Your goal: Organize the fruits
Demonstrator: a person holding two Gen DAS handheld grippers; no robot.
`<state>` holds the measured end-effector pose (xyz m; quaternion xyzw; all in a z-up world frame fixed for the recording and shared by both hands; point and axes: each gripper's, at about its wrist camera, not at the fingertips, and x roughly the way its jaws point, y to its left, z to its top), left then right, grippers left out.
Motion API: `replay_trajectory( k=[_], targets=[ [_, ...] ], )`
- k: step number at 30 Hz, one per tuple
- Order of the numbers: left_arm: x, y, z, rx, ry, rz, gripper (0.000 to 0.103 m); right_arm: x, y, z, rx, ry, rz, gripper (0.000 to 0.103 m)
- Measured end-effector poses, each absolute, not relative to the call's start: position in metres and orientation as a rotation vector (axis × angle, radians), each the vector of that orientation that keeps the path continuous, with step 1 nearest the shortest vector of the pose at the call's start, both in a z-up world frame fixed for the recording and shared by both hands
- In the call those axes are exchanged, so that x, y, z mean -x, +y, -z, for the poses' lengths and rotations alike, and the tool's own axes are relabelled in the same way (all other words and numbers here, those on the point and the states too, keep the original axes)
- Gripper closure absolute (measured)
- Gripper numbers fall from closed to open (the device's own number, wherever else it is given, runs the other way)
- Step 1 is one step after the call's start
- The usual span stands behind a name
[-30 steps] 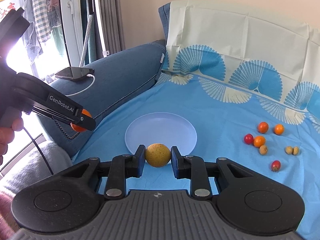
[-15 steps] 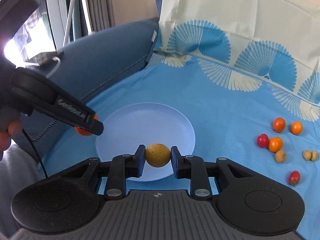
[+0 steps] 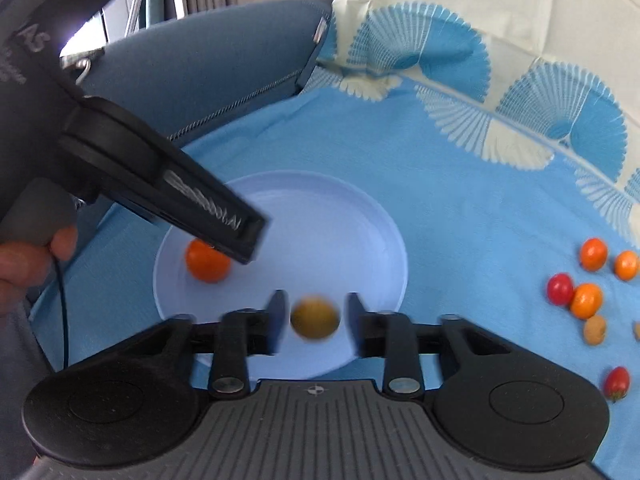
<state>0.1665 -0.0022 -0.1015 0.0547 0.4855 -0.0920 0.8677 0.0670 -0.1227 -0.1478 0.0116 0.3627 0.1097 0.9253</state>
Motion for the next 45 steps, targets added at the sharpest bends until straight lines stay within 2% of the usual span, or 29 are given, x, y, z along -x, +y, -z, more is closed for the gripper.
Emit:
replay_trajectory(
  k=[1,2,5,8,19,23,45],
  targets=[
    [-0.162,0.0,0.095,-0.127,1.009,0.191,0.0,-0.062,-0.126,0.141,-0.03,0.725,-0.215,0.029],
    [-0.157,0.003,0.089,-0.133,1.003,0.177,0.0,-0.056,-0.128,0.134,-0.033,0.711,-0.205,0.022],
    [-0.132,0.017,0.074,-0.117,0.986,0.133,0.0,-0.03,-0.138,0.114,-0.052,0.702,-0.167,0.009],
    [-0.103,0.03,0.062,-0.097,0.995,0.096,0.0,0.003,-0.142,0.096,-0.074,0.694,-0.139,0.001],
    [-0.008,0.05,0.03,-0.076,0.964,0.038,0.0,0.094,-0.098,0.045,0.068,0.55,-0.014,0.001],
    [0.012,0.05,0.017,-0.078,0.912,0.041,0.0,0.111,-0.099,0.034,-0.006,0.553,-0.047,0.001],
    [0.038,0.046,0.0,-0.093,0.849,0.053,0.0,0.147,-0.098,0.016,-0.039,0.487,-0.01,0.001]
  ],
)
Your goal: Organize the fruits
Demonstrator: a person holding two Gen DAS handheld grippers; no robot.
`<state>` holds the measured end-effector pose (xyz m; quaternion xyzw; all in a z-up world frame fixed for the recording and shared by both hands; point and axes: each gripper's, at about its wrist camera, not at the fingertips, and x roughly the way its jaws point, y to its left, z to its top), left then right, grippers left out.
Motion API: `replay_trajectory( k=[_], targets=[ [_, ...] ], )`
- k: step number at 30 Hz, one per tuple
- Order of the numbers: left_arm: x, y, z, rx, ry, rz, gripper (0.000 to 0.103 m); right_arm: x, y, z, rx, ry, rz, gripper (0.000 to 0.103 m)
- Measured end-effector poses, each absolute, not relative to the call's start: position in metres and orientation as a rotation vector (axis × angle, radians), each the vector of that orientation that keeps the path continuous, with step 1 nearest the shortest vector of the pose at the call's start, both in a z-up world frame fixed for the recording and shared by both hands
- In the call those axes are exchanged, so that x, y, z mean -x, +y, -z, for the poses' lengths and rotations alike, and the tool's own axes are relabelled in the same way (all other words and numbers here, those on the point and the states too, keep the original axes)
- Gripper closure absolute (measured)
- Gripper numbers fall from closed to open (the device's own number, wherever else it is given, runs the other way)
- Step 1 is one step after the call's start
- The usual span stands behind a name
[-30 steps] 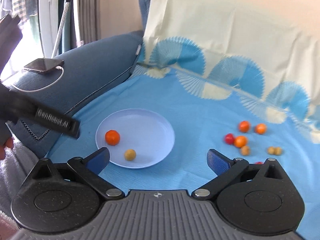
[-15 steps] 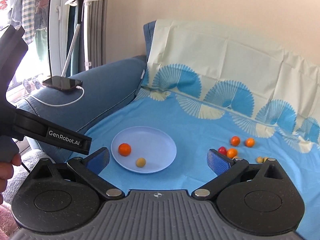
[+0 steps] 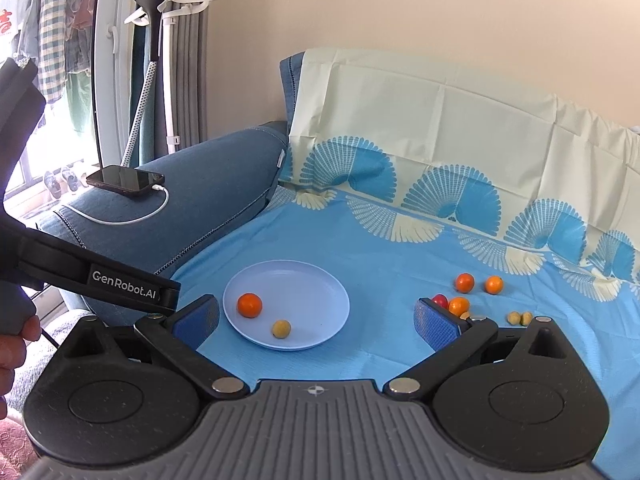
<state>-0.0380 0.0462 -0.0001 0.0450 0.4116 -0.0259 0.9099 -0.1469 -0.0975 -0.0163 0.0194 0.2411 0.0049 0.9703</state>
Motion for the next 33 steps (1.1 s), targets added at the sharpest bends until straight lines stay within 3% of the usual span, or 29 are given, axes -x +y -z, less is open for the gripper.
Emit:
replay_trajectory(
  k=[33],
  targets=[
    [0.015,0.041,0.02,-0.113,0.917,0.048,0.0,0.125,-0.099,0.03,-0.052,0.55,-0.049,0.001]
  ],
)
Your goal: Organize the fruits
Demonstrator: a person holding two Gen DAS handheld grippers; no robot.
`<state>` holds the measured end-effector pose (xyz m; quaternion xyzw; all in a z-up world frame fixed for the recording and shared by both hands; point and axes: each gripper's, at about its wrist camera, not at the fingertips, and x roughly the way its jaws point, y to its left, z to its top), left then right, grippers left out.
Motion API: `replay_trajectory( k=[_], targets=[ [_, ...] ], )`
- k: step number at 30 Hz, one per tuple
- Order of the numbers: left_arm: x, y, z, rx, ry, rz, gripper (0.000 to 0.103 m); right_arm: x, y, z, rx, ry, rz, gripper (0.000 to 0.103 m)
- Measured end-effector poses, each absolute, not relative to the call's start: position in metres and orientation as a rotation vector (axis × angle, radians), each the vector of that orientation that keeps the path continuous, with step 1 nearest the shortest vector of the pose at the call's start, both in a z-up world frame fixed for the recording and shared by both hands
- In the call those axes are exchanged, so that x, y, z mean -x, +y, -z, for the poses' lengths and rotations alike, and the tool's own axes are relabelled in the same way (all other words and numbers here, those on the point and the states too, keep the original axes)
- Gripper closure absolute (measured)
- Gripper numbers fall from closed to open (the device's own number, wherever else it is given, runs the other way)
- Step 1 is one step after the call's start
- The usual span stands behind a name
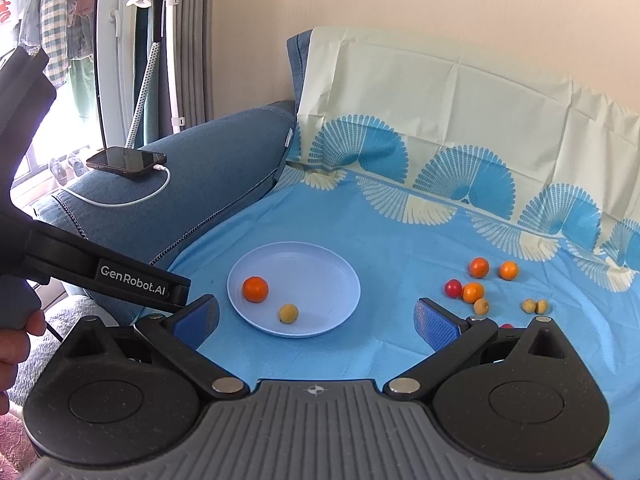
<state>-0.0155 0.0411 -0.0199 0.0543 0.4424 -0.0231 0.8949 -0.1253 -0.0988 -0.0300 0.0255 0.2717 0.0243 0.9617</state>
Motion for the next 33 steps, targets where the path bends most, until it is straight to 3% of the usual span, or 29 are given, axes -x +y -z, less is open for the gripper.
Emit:
replay_trajectory(
  k=[16,26,33],
  targets=[
    [-0.02,-0.002,0.032,-0.186,0.969,0.076,0.0,0.106,-0.155,0.059,-0.228,0.539,0.055,0.001],
    [-0.084,-0.112,0.051,-0.228,1.011,0.262,0.0,0.084,-0.264,0.117,-0.373,0.586,0.282,0.001],
    [-0.139,-0.209,0.095,-0.357,0.991,0.447,0.0,0.039,-0.312,0.163,-0.229,0.582,0.248,0.001]
  ],
)
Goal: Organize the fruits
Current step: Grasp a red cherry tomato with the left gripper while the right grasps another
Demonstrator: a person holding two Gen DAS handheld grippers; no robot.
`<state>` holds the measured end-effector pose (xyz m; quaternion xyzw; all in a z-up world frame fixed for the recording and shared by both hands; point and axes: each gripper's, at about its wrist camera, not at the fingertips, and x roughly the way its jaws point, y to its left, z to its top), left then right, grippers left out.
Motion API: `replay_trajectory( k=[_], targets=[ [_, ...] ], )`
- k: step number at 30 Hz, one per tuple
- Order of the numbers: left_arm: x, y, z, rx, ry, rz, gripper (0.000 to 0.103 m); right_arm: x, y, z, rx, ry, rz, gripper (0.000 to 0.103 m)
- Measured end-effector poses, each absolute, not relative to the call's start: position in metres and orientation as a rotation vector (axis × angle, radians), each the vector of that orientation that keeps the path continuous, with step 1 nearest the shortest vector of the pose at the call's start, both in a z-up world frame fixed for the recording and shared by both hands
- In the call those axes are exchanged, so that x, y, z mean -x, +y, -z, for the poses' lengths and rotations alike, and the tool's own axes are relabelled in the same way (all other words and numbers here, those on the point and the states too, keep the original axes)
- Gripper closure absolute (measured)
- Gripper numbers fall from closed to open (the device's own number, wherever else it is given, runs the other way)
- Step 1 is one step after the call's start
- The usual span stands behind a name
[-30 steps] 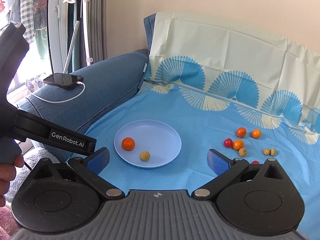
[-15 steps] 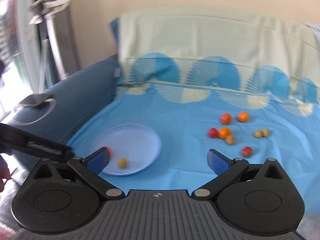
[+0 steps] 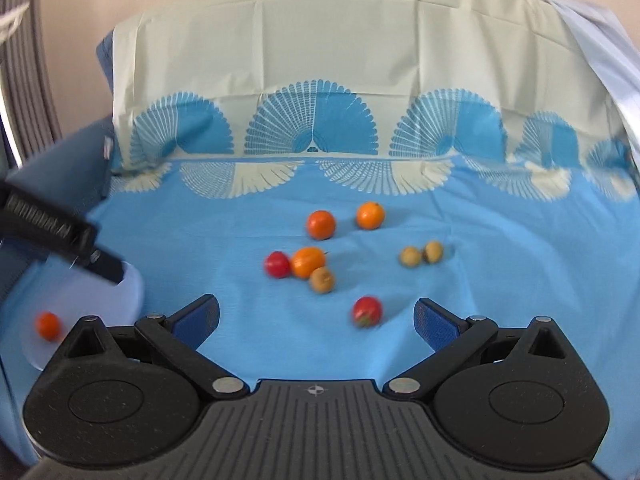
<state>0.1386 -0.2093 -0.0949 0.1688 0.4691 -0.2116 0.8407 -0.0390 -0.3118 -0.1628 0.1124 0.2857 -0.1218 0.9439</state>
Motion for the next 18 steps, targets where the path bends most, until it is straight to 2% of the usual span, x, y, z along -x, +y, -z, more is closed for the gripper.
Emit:
replay_trajectory(
  k=[10,18],
  targets=[
    [-0.215,-0.3,0.183,-0.511,1.066,0.577,0.0,-0.035,-0.357,0.24,-0.151,0.658,0.174,0.001],
    [-0.232,-0.325,0.212,-0.549,1.059,0.678,0.0,-0.041,-0.366,0.266,-0.159,0.681,0.141,0.001]
  ],
)
